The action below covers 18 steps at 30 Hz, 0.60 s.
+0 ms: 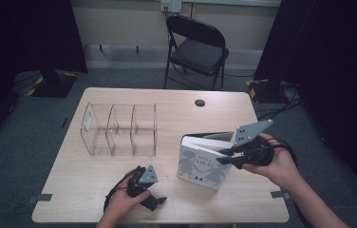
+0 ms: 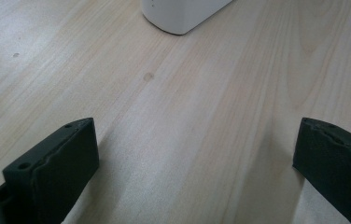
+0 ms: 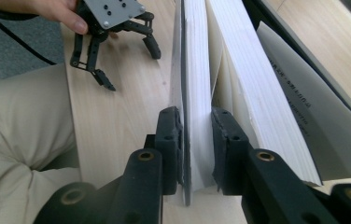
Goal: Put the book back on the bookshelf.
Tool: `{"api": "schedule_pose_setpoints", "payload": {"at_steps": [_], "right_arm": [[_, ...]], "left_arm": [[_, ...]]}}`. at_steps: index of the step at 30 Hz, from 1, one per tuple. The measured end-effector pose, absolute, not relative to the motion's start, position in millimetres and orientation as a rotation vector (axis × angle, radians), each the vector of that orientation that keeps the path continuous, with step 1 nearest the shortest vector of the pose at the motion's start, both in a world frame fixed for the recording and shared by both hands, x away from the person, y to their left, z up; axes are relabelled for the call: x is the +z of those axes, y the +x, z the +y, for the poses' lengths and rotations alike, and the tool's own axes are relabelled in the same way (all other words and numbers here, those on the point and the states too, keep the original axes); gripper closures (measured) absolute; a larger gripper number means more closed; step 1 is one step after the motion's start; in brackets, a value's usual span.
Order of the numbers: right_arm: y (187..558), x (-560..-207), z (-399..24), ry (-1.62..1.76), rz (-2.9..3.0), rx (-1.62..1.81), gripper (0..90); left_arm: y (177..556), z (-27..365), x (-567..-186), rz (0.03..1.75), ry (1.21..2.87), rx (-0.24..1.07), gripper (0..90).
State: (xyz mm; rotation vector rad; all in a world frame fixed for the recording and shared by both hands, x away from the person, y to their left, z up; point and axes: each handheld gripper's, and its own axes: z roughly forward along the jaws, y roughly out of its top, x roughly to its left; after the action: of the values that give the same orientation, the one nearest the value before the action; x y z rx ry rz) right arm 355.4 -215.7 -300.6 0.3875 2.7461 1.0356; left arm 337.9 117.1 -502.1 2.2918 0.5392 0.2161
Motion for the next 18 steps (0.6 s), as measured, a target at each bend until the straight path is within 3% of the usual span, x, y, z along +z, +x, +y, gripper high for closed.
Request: {"api": "schedule_pose_setpoints", "payload": {"at_steps": [4,6,13,18], "right_arm": [[355.5,-301.1,-216.4,0.389,2.739,1.046,72.3],[355.3,-301.4,-217.0,0.404,2.737,1.042,64.5],[354.5,-302.7,-217.5,0.407,2.725,1.029,56.8],[356.4,-304.1,-226.4,0.455,2.720,1.060,55.8]], "left_arm": [[337.9,117.1,-502.1,0.539,2.292,0.216,0.0],[337.9,117.2,-502.1,0.539,2.292,0.216,0.0],[337.9,117.2,-502.0,0.539,2.293,0.216,0.0],[337.8,117.1,-502.2,0.541,2.291,0.213,0.0]]}}
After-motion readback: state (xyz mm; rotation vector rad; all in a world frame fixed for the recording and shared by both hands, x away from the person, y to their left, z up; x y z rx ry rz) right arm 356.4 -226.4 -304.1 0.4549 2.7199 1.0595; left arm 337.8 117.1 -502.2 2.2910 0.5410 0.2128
